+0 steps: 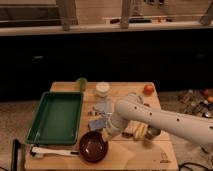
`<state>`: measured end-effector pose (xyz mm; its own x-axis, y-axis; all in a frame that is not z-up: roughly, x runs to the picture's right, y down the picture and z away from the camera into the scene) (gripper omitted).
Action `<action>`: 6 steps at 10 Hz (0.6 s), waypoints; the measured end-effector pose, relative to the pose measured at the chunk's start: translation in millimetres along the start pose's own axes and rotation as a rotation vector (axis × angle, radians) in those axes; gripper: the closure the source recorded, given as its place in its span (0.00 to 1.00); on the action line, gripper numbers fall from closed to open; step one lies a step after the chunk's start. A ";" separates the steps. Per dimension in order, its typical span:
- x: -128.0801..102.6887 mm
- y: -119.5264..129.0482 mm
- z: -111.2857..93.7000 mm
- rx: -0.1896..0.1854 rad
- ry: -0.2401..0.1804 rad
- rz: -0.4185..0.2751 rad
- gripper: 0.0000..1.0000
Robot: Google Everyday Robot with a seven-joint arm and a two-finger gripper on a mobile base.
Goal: Stack bowls into tray
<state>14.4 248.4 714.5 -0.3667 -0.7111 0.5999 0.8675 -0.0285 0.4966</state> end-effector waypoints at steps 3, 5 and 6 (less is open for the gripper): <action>4.3 7.1 -0.4 -0.012 0.003 0.029 0.34; 8.2 12.1 0.7 -0.015 0.003 0.045 0.20; 9.8 13.6 1.8 -0.014 0.003 0.050 0.20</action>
<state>22.0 242.3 728.3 -0.3221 -0.7141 0.6215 0.8892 -0.0029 0.4576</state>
